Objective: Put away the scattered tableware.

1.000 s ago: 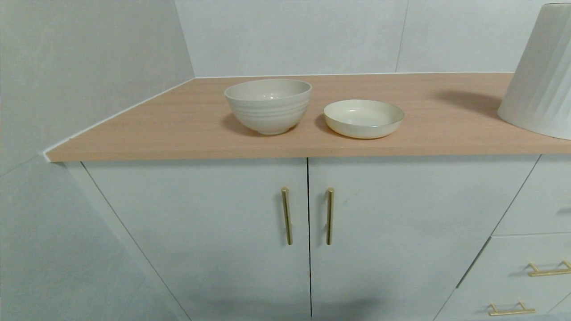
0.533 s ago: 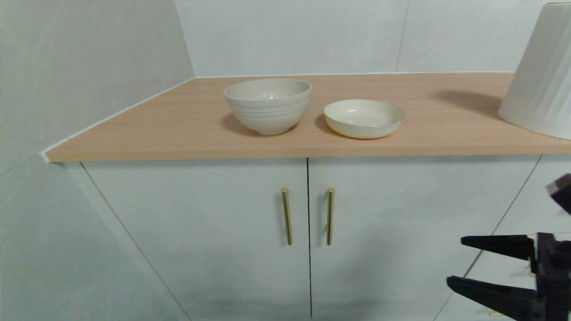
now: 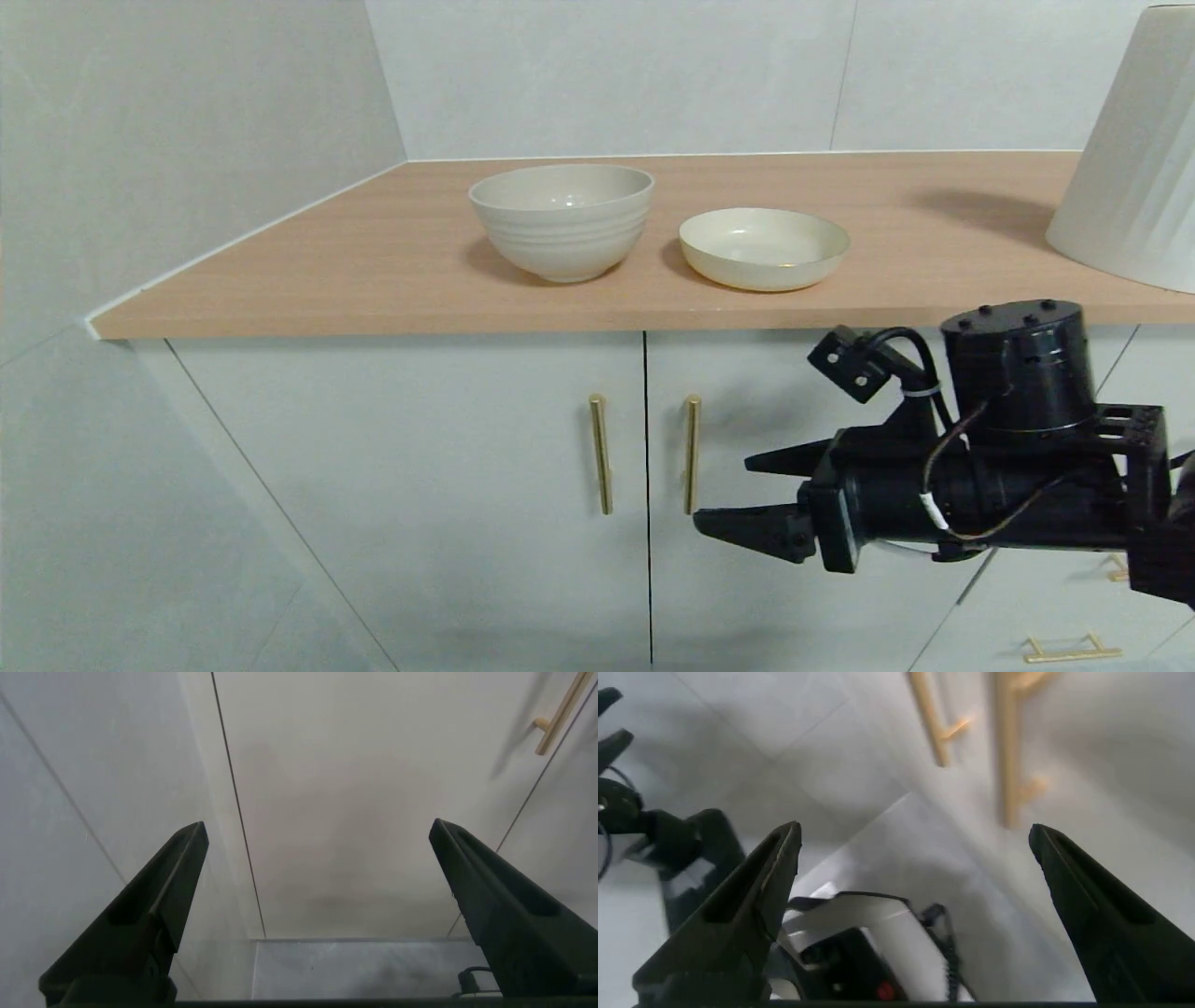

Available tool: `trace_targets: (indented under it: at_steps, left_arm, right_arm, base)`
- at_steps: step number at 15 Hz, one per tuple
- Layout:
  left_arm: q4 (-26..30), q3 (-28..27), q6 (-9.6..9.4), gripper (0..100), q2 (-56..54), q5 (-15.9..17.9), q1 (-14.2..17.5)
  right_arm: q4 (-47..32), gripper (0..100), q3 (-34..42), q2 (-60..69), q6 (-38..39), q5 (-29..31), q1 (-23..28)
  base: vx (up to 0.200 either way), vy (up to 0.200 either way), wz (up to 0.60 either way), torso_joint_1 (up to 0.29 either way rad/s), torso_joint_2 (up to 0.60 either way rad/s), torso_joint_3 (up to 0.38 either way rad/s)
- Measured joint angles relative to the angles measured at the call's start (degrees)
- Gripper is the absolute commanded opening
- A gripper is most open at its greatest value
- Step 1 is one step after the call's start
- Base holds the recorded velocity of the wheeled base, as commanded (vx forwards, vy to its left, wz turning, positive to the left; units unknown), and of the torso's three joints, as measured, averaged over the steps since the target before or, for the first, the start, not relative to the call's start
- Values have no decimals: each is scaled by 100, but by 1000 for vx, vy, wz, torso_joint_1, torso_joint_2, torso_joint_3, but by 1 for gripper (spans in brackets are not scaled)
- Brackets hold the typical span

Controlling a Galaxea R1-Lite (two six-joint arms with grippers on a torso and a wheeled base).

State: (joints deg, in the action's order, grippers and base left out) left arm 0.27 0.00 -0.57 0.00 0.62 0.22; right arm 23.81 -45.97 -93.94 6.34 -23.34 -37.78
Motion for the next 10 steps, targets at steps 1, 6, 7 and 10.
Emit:
trace_targets:
  at_steps: [1, 6, 7, 10]
  left_arm:
    - [-2, 0, -2, 100, 0, 0, 2]
    - [-2, 0, -2, 100, 0, 0, -1]
    - [-2, 0, -5, 100, 0, 0, -1]
    - [-2, 0, -2, 100, 0, -2, -1]
  right_arm:
    - [68, 100, -52, -149, 12, 0, -32]
    - [1092, 100, -24, -802, 393, 167, -152]
    - [1176, 100, -15, -868, 414, 206, -177]
    - [1631, 100, -6, -1083, 455, 351, -194]
  base:
    - [0, 0, 0, 0, 0, 0]
    - [0, 0, 0, 0, 0, 0]
    - [0, 0, 0, 0, 0, 0]
    - [0, 0, 0, 0, 0, 0]
